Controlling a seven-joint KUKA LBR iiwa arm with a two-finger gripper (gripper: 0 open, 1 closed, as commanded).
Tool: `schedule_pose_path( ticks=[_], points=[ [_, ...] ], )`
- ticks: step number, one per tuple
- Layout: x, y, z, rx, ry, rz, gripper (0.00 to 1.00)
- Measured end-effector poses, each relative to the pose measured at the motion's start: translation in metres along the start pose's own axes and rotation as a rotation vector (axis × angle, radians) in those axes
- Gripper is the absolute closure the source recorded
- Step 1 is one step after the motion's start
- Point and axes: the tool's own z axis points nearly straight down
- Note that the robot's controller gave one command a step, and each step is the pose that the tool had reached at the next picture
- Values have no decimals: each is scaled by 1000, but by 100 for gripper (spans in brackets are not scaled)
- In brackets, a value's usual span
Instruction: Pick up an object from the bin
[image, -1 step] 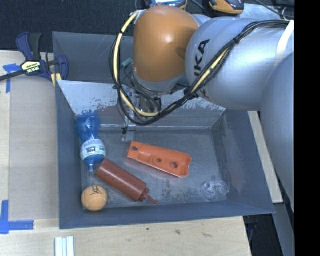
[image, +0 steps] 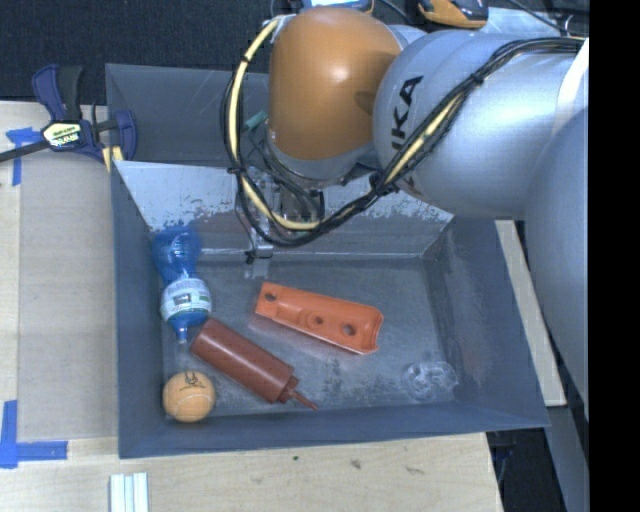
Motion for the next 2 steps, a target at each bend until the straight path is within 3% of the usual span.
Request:
schedule_pose_path(
  ticks=[1, 2],
  points=[
    [7, -30, 92, 0, 1, 105, 0],
    [25, -76, 76, 0, -4, 171, 0]
  ],
)
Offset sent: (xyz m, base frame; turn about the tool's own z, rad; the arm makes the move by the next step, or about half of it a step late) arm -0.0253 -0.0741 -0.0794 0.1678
